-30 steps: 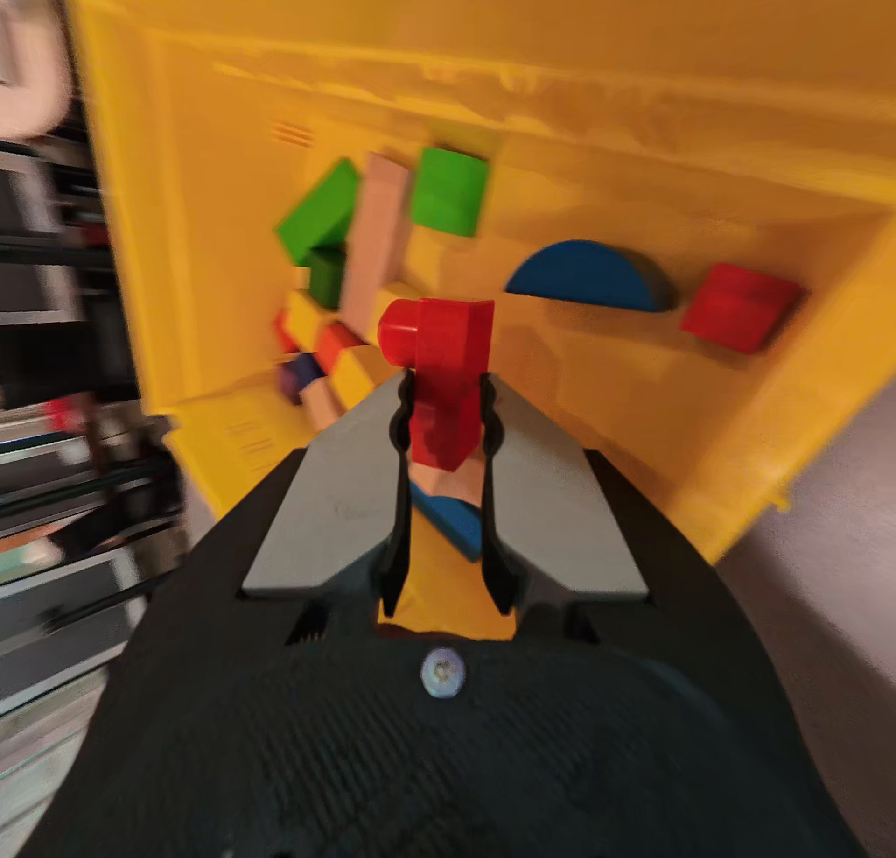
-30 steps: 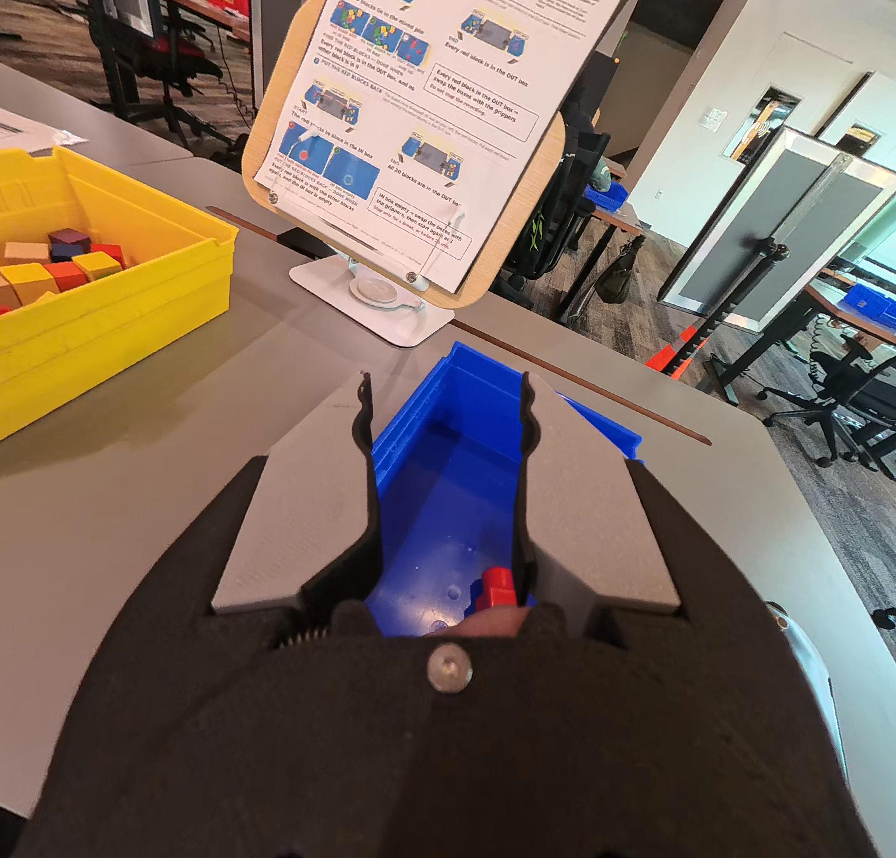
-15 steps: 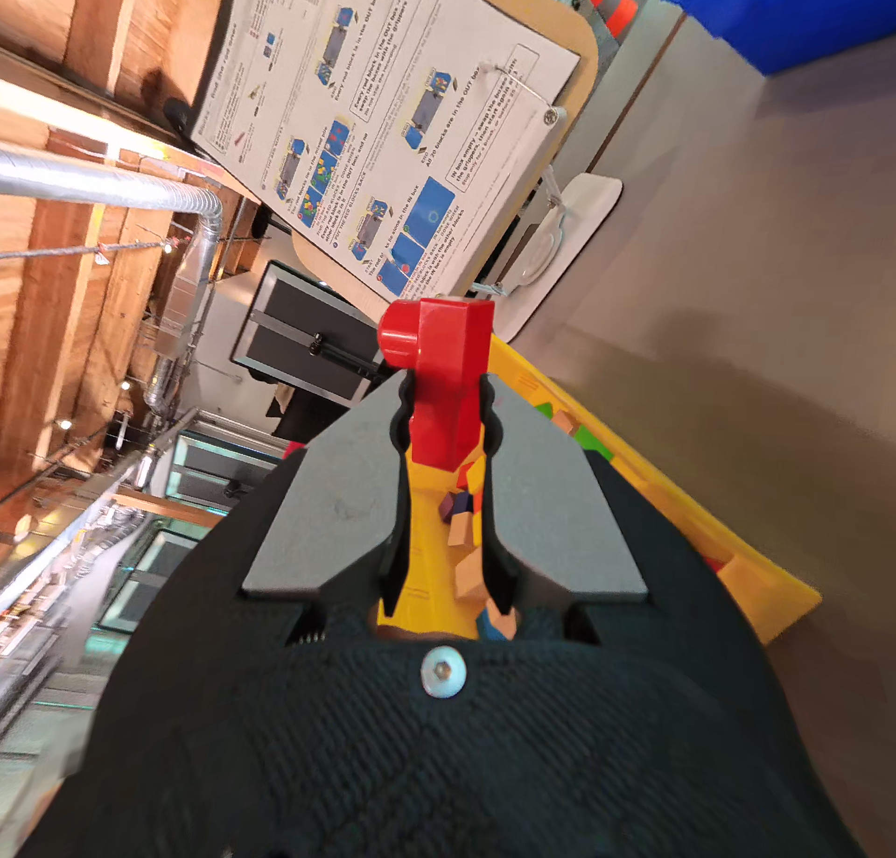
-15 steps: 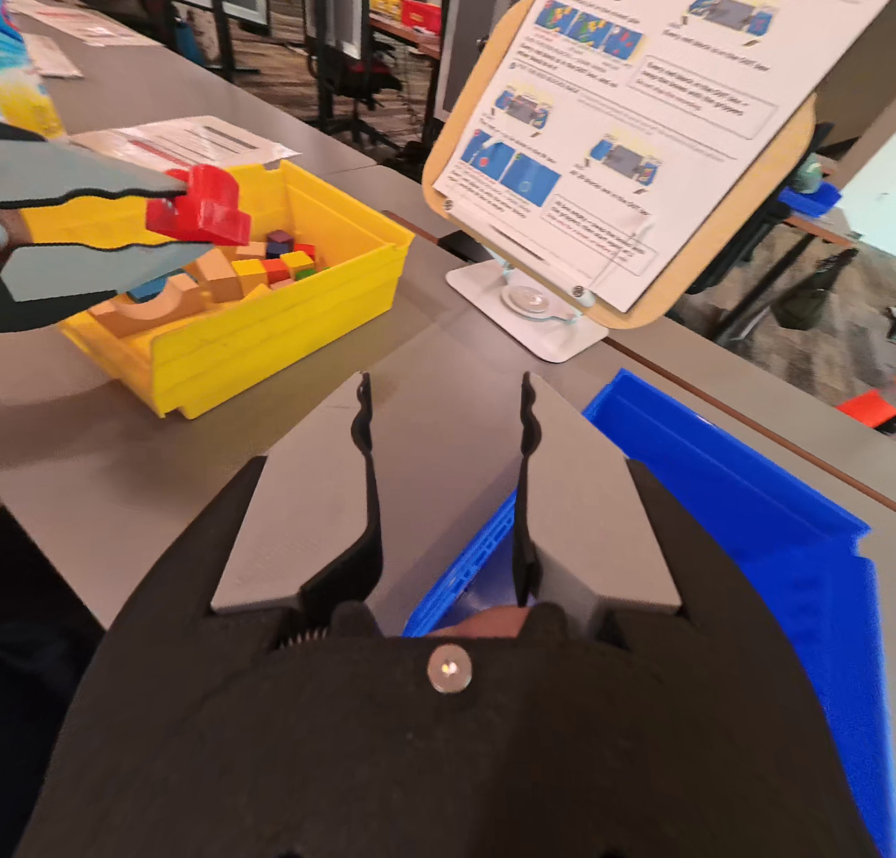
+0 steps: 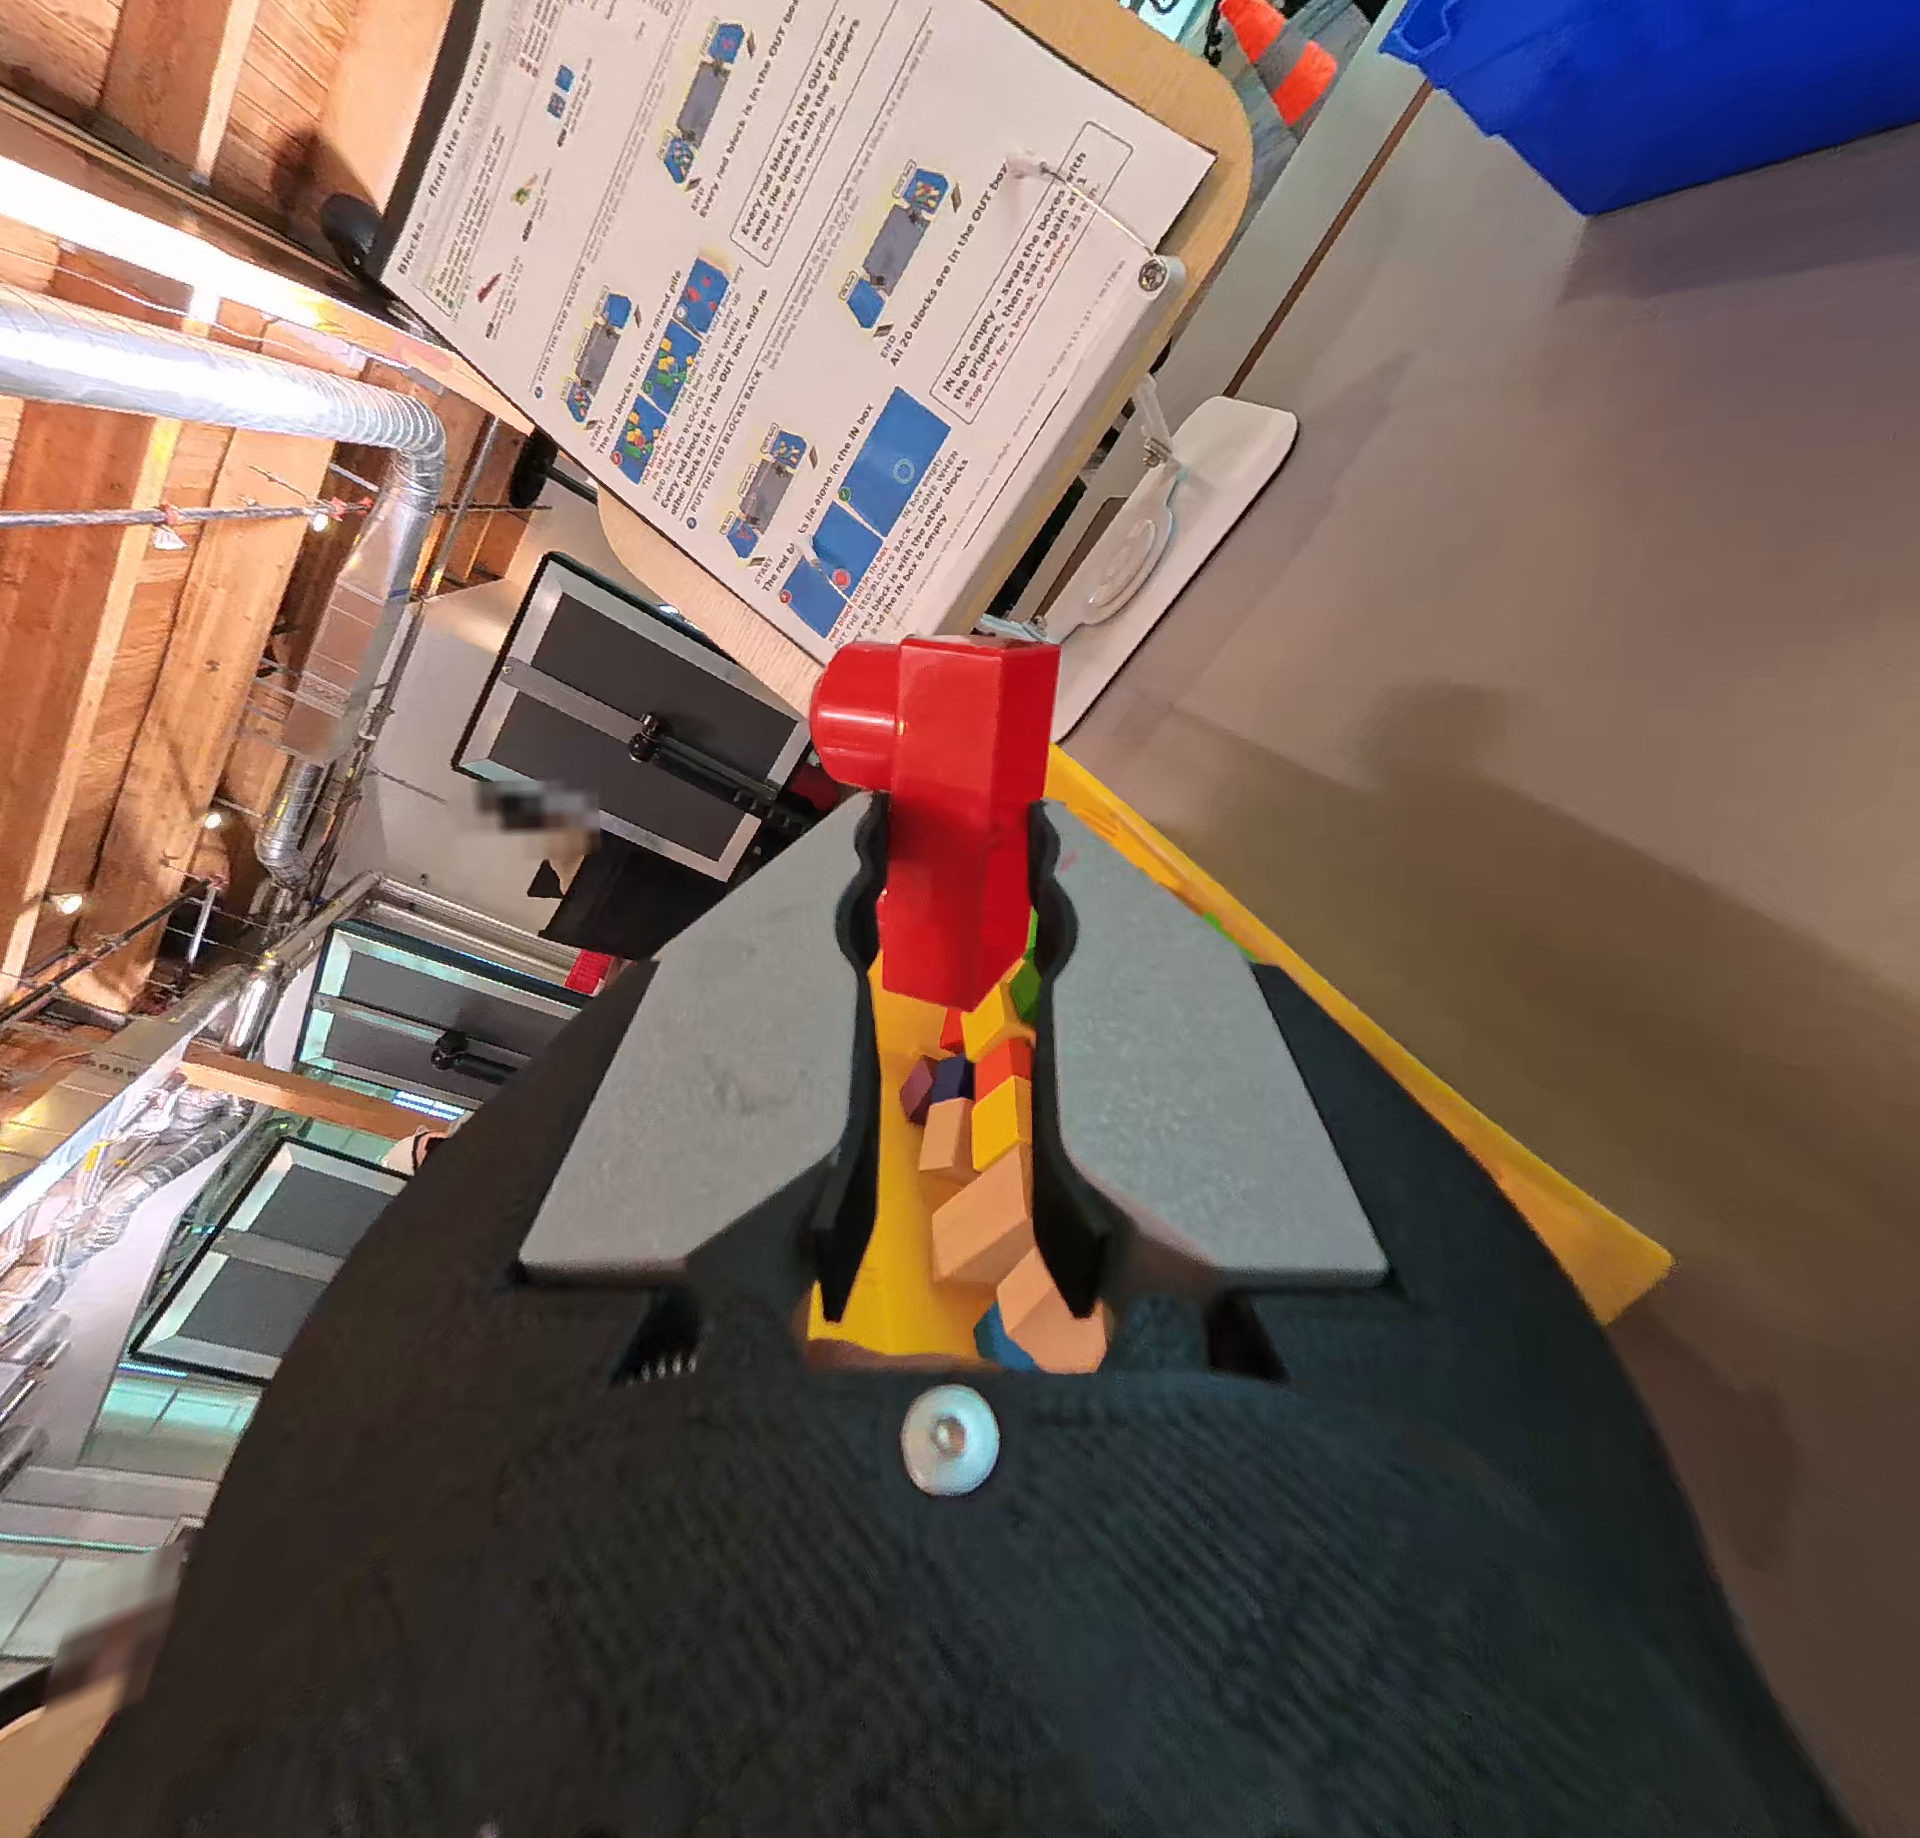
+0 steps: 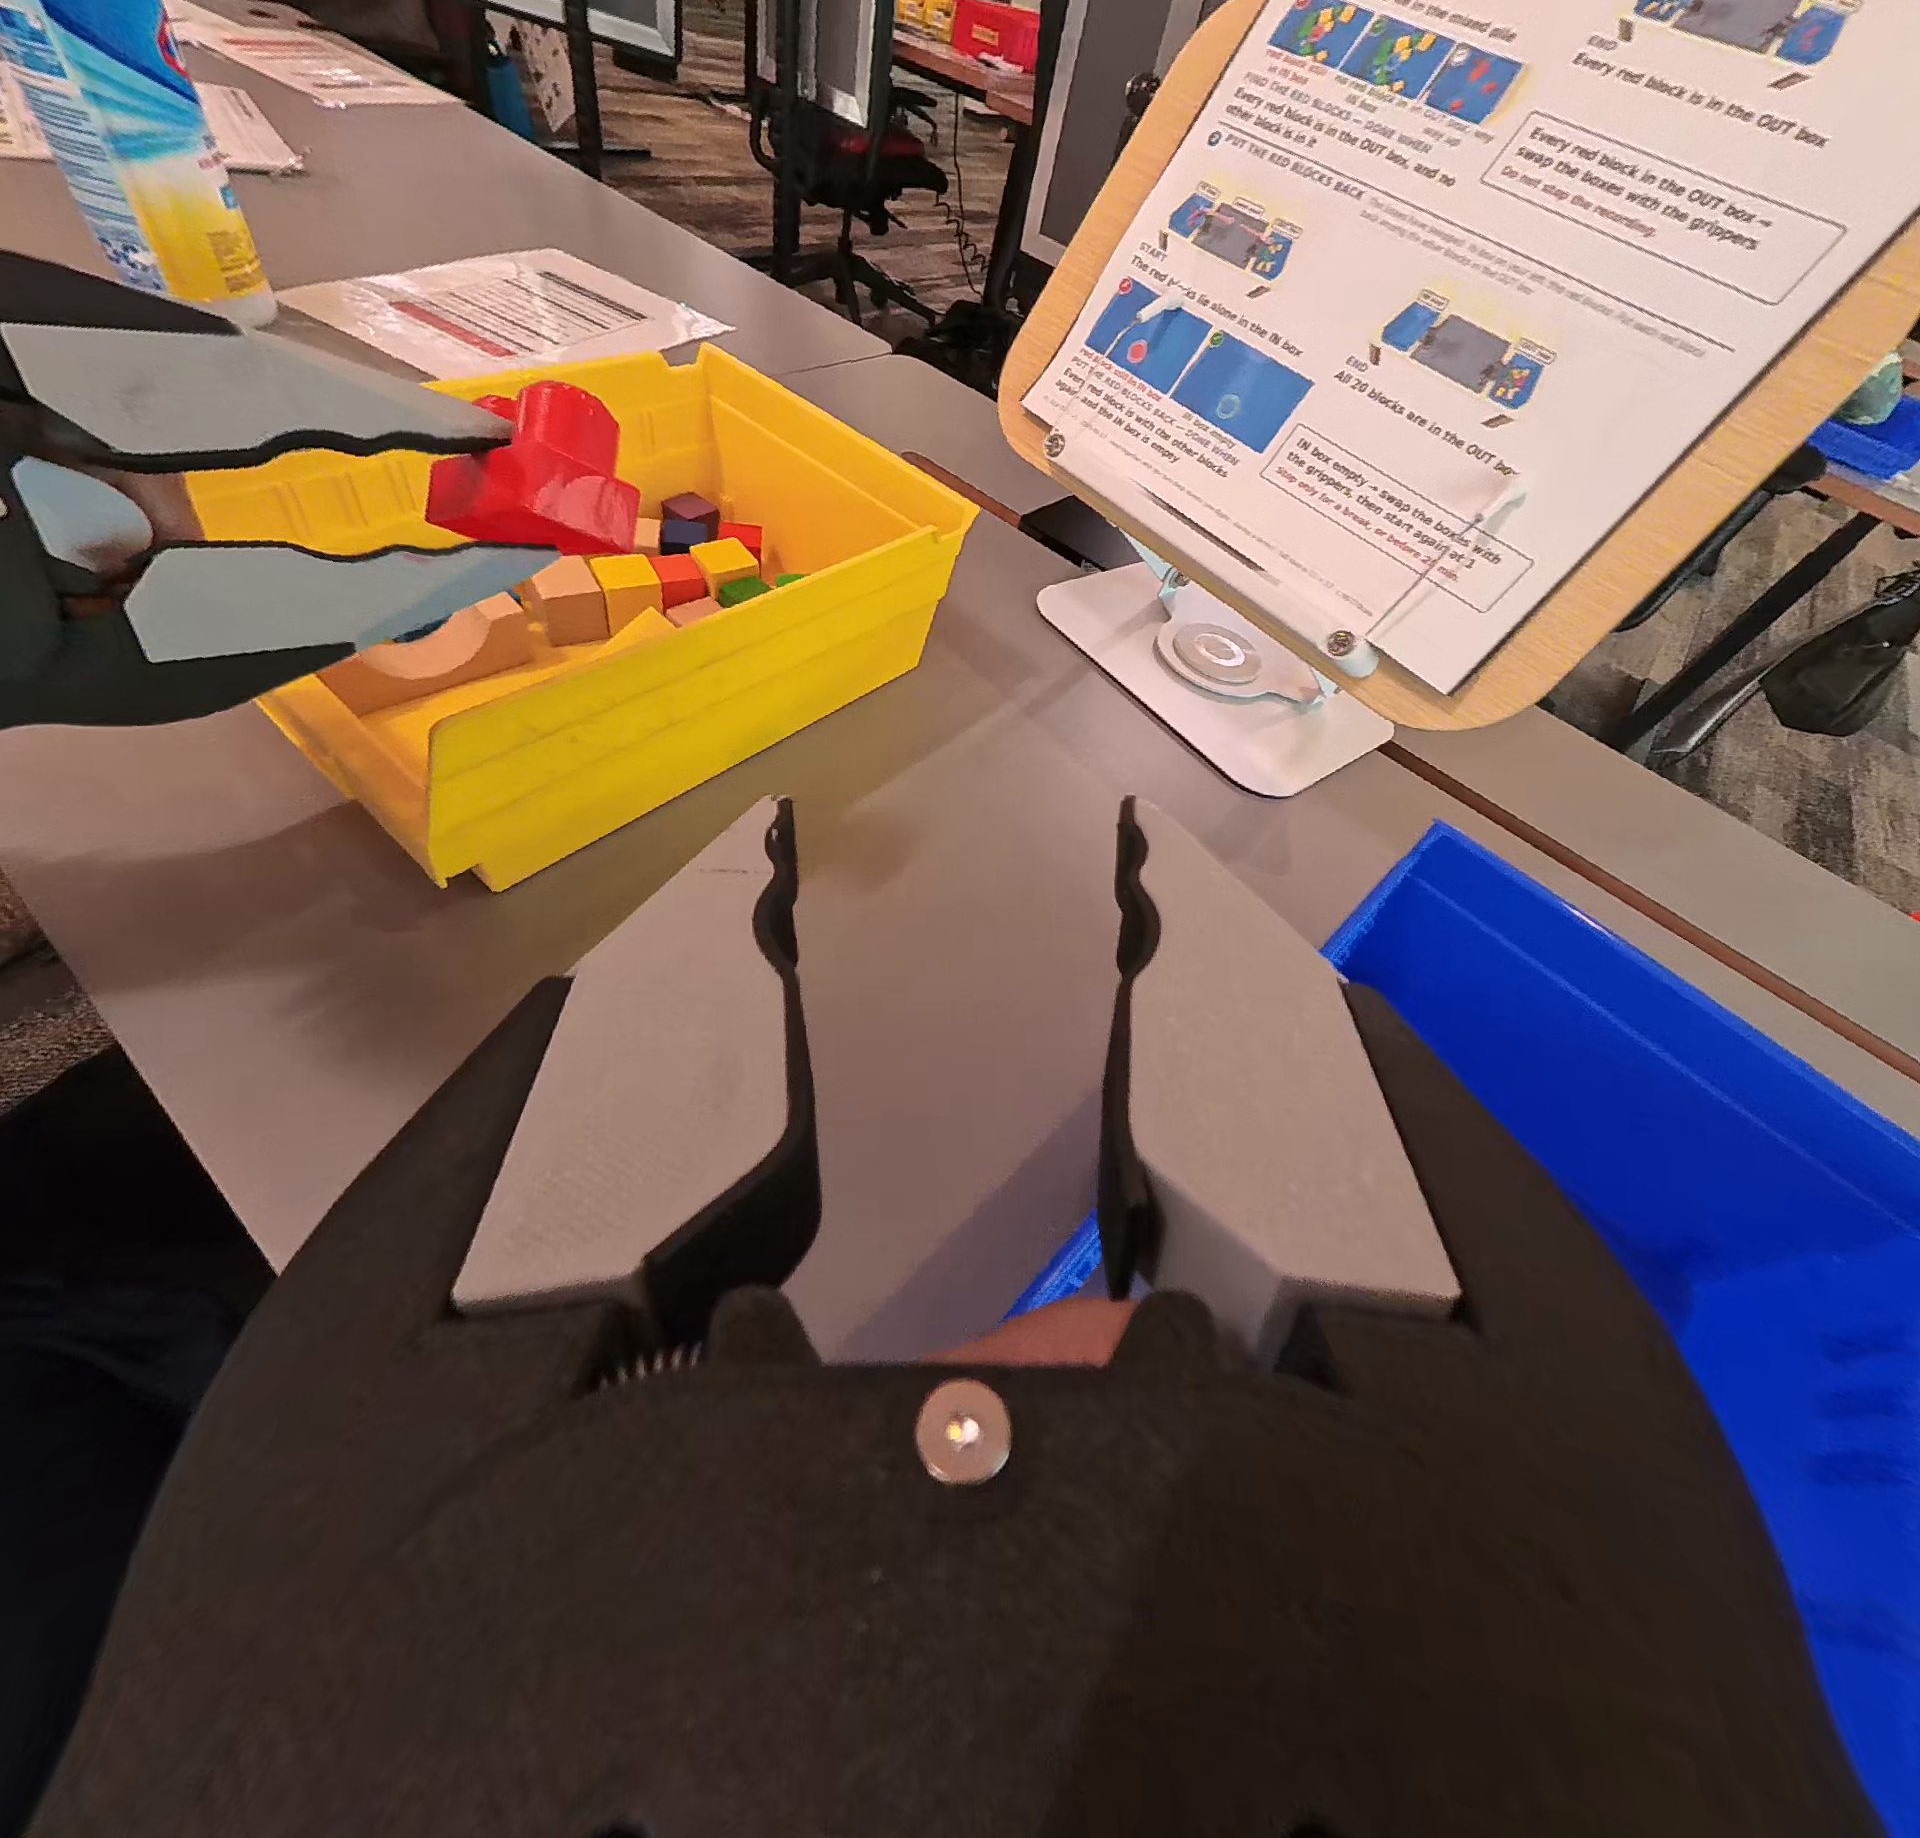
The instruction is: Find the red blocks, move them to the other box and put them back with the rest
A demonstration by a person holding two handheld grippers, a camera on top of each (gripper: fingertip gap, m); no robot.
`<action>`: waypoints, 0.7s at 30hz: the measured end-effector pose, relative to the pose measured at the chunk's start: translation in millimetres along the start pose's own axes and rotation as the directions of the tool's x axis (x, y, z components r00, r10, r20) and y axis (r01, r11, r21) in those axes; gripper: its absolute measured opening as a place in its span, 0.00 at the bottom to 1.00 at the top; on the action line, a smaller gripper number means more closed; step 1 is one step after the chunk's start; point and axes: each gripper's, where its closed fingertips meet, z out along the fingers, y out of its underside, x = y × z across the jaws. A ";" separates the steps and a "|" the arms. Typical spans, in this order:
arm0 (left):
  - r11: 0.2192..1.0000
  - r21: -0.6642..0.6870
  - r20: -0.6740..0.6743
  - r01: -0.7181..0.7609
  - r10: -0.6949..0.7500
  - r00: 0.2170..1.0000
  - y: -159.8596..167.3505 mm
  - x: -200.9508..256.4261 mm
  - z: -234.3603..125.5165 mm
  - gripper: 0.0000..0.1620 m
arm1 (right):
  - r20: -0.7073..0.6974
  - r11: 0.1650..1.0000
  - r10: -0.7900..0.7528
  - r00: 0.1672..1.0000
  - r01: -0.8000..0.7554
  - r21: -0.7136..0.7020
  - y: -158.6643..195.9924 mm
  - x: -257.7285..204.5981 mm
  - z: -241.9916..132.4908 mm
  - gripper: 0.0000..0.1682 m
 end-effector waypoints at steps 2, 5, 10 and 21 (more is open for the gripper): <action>1.000 -0.003 -0.012 -0.005 0.005 1.000 -0.4 4.3 0.7 0.15 | 0.005 1.000 -0.008 1.000 0.009 -0.007 1.0 -3.1 1.9 0.36; 1.000 0.000 -0.009 -0.022 0.022 1.000 -1.8 6.9 1.1 0.15 | 0.006 1.000 -0.015 1.000 0.015 -0.012 1.9 -4.9 3.2 0.36; 0.994 0.095 -0.005 -0.060 0.061 0.998 -17.6 12.3 -3.8 0.15 | 0.024 1.000 0.000 1.000 0.000 0.007 -2.2 -11.9 4.7 0.38; 0.833 0.532 -0.098 -0.150 0.237 0.967 -78.0 56.7 -59.3 0.15 | 0.265 0.984 -0.173 0.949 0.154 0.092 -13.8 -79.0 -0.1 0.44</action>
